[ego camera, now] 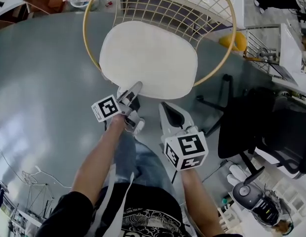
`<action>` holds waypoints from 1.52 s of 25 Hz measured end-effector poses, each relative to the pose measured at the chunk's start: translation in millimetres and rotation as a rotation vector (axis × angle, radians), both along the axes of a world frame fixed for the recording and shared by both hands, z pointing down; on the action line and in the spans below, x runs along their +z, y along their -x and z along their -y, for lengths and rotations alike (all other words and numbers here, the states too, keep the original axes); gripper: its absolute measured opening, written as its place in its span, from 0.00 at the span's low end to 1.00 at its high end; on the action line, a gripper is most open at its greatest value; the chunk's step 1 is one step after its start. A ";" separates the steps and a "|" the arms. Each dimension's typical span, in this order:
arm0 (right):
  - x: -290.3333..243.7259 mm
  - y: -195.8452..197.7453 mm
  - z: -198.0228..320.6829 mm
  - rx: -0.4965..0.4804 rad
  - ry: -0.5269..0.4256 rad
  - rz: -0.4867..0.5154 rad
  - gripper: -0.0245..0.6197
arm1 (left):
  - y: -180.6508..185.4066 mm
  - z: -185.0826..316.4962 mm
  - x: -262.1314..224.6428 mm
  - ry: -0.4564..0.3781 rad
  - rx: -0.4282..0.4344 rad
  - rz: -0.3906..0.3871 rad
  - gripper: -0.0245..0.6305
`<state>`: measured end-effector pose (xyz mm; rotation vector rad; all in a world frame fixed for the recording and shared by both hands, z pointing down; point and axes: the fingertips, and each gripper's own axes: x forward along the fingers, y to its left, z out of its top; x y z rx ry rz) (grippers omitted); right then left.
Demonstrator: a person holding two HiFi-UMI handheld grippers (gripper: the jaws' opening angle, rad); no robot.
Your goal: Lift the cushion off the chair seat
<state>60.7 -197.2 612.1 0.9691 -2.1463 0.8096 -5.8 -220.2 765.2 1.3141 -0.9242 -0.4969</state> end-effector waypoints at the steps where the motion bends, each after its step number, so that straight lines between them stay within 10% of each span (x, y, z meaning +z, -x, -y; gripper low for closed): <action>1: 0.9 7.1 -0.2 0.008 -0.006 -0.001 0.04 | 8.6 0.7 0.2 -0.007 0.013 0.010 0.12; 6: -7.6 -5.7 7.4 0.031 -0.020 0.026 0.04 | -7.1 20.8 -40.3 -0.059 -0.044 -0.151 0.11; 8: -13.0 -19.2 13.0 0.042 -0.030 0.051 0.04 | -8.1 24.0 -44.3 -0.055 -0.020 -0.056 0.11; 12: -22.8 -18.0 18.7 0.087 -0.062 0.061 0.04 | -3.4 38.3 -76.0 -0.104 -0.041 -0.133 0.11; 38: -123.6 -68.6 -35.5 0.155 -0.217 0.220 0.04 | -18.9 -31.3 -229.7 -0.236 -0.042 0.049 0.10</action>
